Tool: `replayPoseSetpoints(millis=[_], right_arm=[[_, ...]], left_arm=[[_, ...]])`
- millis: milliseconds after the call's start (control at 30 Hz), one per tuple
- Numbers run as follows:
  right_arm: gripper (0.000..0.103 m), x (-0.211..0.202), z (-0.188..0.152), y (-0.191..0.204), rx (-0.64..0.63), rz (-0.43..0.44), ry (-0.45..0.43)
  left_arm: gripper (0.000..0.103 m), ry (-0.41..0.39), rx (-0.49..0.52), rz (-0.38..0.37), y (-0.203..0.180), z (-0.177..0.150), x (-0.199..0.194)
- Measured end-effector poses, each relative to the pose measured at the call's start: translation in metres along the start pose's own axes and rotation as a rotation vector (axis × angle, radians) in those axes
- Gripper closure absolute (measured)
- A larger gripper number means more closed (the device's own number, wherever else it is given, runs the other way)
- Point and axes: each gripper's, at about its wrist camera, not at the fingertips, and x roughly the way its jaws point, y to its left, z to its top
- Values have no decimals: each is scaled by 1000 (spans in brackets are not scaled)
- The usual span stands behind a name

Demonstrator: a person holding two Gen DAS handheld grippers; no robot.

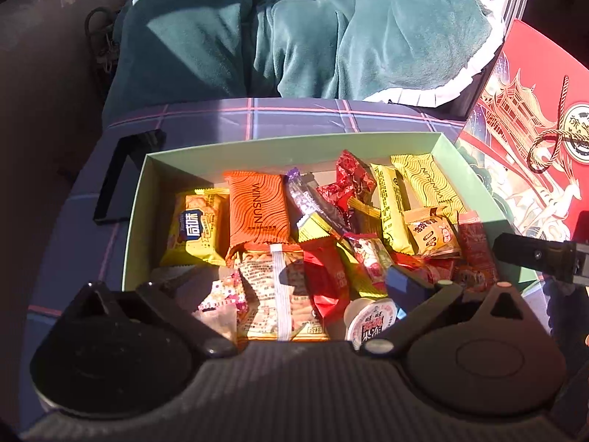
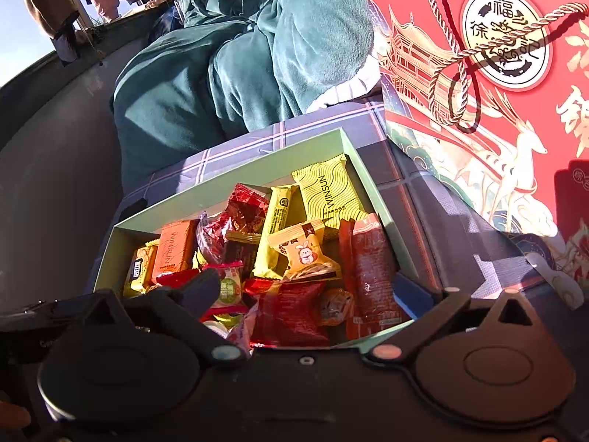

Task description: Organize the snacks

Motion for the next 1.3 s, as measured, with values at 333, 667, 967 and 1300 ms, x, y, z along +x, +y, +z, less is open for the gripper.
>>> replayPoseSetpoints(millis=[333, 667, 967, 1300], right_arm=[[0, -30, -15, 19, -50, -6, -2], [0, -60, -27, 31, -78, 4, -19], [0, -64, -51, 25, -105, -27, 39], [0, -58, -76, 19, -127, -81, 98]], left_arm=[[0, -38, 5, 33, 8, -20, -38], [0, -99, -2, 67, 18, -41, -76], [0, -42, -54, 90, 41, -76, -83], [0, -7, -118, 113, 53, -102, -76]])
